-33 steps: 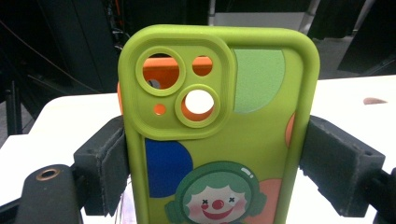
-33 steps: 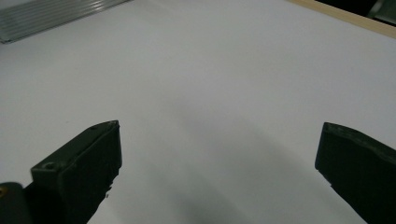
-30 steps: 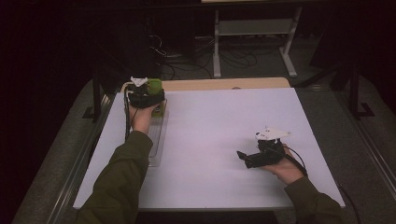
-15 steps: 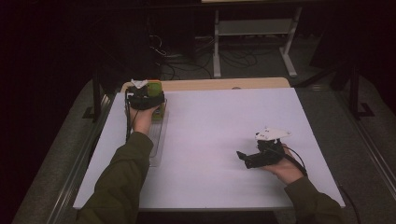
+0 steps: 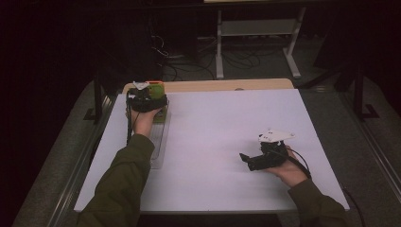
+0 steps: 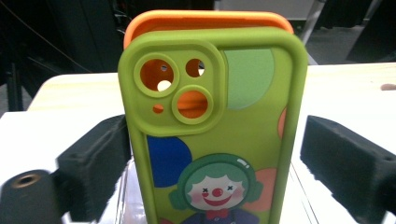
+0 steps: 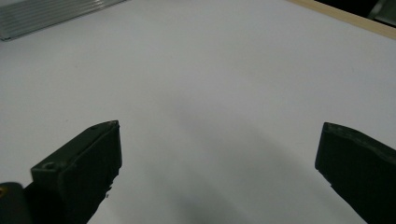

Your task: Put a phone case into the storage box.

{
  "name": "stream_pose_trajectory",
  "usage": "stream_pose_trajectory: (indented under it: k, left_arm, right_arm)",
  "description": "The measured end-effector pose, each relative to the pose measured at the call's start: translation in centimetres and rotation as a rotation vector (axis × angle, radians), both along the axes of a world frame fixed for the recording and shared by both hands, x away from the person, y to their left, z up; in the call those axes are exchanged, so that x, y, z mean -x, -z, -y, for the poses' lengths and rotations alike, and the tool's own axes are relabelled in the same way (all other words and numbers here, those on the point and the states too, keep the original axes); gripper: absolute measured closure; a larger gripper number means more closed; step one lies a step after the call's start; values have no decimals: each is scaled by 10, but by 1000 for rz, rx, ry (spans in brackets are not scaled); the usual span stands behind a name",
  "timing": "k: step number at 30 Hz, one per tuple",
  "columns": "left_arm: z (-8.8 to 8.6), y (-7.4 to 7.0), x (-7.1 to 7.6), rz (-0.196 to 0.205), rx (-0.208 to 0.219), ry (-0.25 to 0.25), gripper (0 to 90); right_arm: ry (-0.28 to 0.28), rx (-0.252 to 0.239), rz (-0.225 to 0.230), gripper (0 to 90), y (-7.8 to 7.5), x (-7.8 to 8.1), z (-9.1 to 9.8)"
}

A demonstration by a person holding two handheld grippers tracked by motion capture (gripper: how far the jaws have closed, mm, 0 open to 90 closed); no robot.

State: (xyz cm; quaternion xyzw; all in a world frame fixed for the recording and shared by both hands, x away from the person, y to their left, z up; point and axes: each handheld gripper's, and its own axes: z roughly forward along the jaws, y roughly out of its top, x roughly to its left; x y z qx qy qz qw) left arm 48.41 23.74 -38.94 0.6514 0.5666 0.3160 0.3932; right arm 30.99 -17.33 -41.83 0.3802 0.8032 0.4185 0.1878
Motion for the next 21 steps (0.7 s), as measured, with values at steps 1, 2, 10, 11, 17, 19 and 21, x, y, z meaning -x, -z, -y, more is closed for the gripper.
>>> stream_pose_trajectory:
  k: [1, 2, 10, 11, 17, 19, 21]
  left_arm:
    - [0, 0, 0, 1, 10, 5, 28]
    - [-1, -1, 0, -6, 10, 8, 24]
    - [-15, -9, 6, -21, -15, 46, 0]
    - [-17, -11, 7, -24, -26, 54, 0]
    - [-24, -19, 17, -40, -29, 116, 0]
    - [-26, -21, 20, -52, -34, 156, 0]
    - [-26, -23, 25, -44, -24, 189, 0]
  right_arm:
    - [1, -1, 1, 0, 0, 0, 0]
    - [1, -1, 2, 0, 0, 0, 0]
    - [-9, 24, 8, 0, 1, -1, 1]
    - [-9, 24, 8, 0, 1, -1, 1]
    - [0, 6, 0, 0, 0, -1, 1]
    - [-3, 6, -1, 0, 0, -1, 1]
    - [-7, 17, 1, 0, 1, -1, 1]
